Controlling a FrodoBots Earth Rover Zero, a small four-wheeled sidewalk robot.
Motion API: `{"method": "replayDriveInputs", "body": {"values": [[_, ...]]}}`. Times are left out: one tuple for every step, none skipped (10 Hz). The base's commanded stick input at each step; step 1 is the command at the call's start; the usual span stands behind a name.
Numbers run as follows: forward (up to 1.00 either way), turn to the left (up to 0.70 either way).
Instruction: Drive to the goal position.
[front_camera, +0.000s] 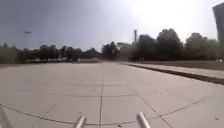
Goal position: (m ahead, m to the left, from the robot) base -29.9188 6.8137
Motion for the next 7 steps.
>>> {"method": "replayDriveInputs", "body": {"values": [[0.00, 1.00], [0.00, 1.00], [0.00, 1.00], [0.00, 1.00], [0.00, 1.00], [0.00, 1.00], [0.00, 1.00]]}}
